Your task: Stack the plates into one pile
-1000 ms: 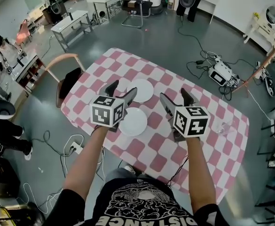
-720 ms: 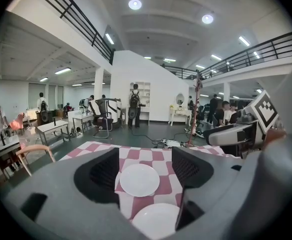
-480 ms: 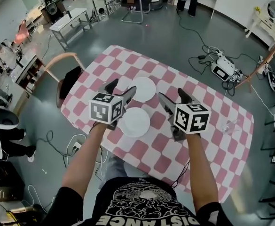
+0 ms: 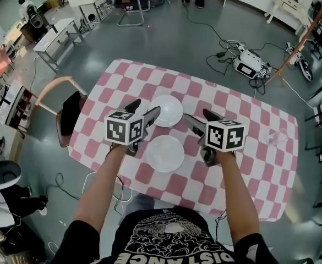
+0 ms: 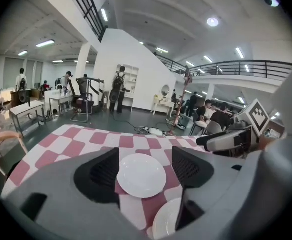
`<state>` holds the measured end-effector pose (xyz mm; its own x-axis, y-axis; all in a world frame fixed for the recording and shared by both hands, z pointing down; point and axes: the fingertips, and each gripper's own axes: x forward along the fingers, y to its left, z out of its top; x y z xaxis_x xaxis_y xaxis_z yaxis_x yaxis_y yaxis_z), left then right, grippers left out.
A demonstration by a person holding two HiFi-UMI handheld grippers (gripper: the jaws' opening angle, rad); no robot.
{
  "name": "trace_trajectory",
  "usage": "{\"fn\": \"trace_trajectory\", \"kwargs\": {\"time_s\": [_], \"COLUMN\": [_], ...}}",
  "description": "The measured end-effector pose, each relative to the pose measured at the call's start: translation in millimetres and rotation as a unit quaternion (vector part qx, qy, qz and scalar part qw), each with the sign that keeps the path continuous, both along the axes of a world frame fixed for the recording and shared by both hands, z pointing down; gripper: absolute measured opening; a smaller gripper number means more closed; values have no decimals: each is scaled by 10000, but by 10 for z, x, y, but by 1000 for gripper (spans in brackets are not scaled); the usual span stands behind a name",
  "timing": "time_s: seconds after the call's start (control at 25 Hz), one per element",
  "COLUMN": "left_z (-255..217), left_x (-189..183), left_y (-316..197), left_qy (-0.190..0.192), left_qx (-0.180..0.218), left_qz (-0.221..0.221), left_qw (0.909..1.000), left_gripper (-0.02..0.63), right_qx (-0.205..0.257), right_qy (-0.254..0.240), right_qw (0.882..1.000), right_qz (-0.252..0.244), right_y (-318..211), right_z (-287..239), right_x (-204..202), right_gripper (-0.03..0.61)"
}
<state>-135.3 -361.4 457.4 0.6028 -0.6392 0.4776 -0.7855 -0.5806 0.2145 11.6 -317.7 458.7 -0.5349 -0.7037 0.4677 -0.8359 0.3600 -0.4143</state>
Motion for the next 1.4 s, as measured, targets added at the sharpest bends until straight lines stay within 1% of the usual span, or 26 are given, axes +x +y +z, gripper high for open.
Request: {"fn": "trace_trajectory", "kwargs": {"time_s": [0.2, 0.32, 0.44, 0.52, 0.72, 0.84, 0.92, 1.08, 1.28, 1.4], "left_z": [203, 336, 491, 580, 807, 942, 1040, 1189, 1272, 1323], "left_x": [-58, -95, -117, -125, -155, -149, -137, -118, -98, -47], "left_y": [-145, -233, -324, -382, -500, -534, -535, -530, -543, -509], "left_qy": [242, 291, 399, 531, 860, 1119, 1173, 1185, 1313, 1331], "left_qx": [-446, -712, -1052, -1353, -2054, -2549, -2833, -3224, -3512, -3707], "left_qz": [389, 620, 770, 847, 972, 1059, 1189, 1404, 1512, 1657], "left_qw": [9980, 9951, 9907, 9857, 9700, 9546, 9444, 9286, 9147, 9041], "left_gripper": [333, 333, 333, 333, 333, 331, 331, 331, 310, 301], "right_qx": [-461, -679, -884, -1049, -1397, -1600, -1746, -2017, -2247, -2339], "right_qy": [-157, -299, -486, -627, -984, -1218, -1243, -1360, -1439, -1549], "right_qw": [9985, 9965, 9936, 9910, 9828, 9762, 9732, 9667, 9602, 9548], "right_qz": [245, 385, 506, 554, 701, 814, 836, 794, 826, 983], "right_y": [-64, -130, -197, -227, -259, -282, -285, -277, -250, -234], "right_z": [245, 362, 481, 565, 764, 882, 980, 1121, 1242, 1324], "right_x": [-94, -152, -180, -201, -276, -302, -315, -370, -399, -391], "right_gripper": [354, 347, 337, 330, 321, 311, 305, 302, 284, 276]}}
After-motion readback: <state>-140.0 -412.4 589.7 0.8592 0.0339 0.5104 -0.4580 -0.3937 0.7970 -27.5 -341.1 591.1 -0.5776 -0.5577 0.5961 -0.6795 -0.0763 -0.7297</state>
